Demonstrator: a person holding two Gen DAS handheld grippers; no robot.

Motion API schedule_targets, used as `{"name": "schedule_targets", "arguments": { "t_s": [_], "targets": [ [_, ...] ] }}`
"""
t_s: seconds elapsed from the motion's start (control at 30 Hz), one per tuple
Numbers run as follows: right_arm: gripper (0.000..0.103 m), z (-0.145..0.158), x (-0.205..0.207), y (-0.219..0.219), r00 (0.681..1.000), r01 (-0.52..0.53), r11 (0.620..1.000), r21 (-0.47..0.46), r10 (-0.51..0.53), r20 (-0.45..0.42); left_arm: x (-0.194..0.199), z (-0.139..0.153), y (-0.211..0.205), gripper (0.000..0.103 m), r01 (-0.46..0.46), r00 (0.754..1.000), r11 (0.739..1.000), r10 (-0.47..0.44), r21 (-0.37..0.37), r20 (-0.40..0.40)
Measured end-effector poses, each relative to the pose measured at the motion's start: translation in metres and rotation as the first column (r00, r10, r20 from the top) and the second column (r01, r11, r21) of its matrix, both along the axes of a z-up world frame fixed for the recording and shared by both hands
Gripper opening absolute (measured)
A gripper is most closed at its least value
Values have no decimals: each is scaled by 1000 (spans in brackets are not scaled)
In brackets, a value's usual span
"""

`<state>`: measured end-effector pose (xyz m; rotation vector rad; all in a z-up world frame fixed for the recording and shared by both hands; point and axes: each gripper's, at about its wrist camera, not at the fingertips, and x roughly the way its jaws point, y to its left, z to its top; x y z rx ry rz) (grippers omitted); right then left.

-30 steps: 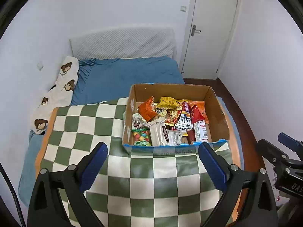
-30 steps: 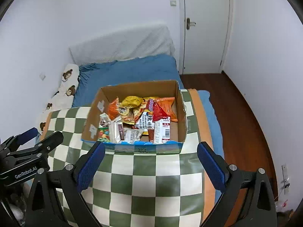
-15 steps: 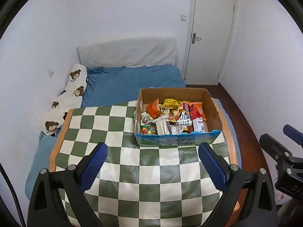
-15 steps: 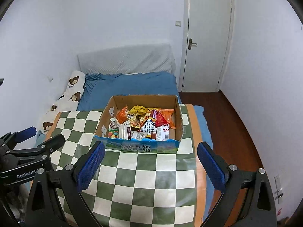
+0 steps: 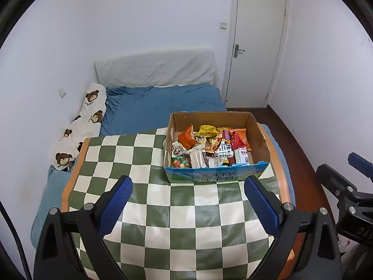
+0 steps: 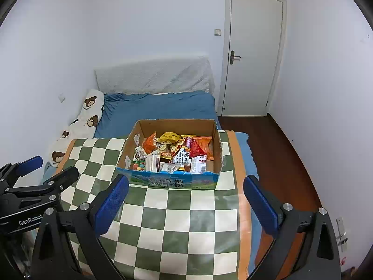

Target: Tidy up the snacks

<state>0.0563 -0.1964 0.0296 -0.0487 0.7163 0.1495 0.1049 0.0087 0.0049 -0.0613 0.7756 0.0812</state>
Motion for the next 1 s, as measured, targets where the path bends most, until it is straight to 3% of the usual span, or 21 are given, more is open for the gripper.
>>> {"name": "schedule_targets", "arguments": {
  "t_s": [0.4,1.0],
  "targets": [
    [103,-24,36,-7,998,55,998,-24,-55,-6,35,-22,2,103,-32,999,999,32,14,7],
    [103,-66,110,-7,992,115,992,-59,-118,-45,101,-61,-3,103,-39,997,998,42,39,-70]
  ]
}}
